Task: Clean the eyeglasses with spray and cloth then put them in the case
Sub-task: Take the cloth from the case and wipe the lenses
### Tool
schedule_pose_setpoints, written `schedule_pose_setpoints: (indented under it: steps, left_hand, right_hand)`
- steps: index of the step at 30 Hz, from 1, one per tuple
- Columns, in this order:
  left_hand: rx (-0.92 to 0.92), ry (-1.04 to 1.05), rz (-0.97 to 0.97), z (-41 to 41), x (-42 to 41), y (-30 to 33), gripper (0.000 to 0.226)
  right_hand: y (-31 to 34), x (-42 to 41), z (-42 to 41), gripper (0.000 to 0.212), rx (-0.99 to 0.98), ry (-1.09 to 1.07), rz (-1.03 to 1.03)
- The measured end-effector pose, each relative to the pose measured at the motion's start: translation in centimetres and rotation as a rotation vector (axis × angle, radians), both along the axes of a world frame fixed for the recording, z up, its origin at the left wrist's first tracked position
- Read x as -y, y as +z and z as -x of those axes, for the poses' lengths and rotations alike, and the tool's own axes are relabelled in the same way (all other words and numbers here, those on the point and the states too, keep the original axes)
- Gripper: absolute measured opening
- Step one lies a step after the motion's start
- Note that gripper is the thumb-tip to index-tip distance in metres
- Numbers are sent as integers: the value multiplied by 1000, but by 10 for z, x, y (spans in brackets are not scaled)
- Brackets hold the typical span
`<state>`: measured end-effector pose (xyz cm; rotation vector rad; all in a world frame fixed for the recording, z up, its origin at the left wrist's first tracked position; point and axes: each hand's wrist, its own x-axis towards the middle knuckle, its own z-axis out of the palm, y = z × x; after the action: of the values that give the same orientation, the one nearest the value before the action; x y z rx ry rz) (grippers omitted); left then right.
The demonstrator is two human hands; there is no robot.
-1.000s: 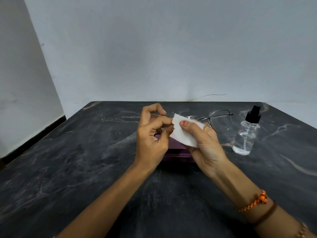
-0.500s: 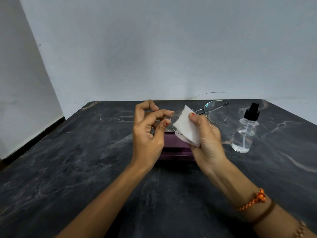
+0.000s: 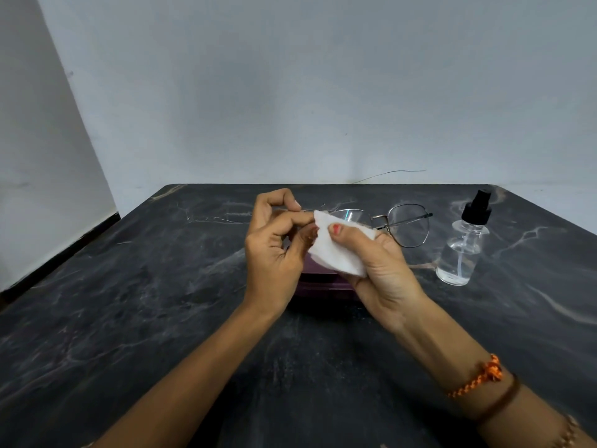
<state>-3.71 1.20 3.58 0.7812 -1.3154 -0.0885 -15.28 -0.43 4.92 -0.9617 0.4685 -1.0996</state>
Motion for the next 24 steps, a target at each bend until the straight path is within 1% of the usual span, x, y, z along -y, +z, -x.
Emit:
schedule_pose_setpoints:
  steps: [3,6,8,10,12,16,19,21,24]
  left_hand:
    - [31,-19,-3,-3,1,2,24]
    - [60,-79,-82,-2,0,5,28]
    - [78,-96,-141,0,-1,6,27]
    - [97,-103,-172,1,-1,6,25]
    - [108,-120,-196,2,-1,6,23]
    - [101,-152,-223,0,-1,6,18]
    - [96,-177,-220,-2,-1,6,16]
    - [62,-170,-232,-5,-1,6,21]
    - [43,-98,-237,-9,0,8,29]
  right_hand:
    - [2,1,3,40,-56,8,60]
    - [5,7,11,21,-174,-63,154]
    - [7,11,16,12,-265,-90,200]
    - [10,14,21,12,-337,-61,224]
    - [12,17,25,16,-368,-12,213]
    - [15,23,31,7,-403,77,193]
    - [15,26,31,10,-374,85,147]
    - [14,26,31,8,-354,65,130]
    - [13,25,29,2,-317,38,116]
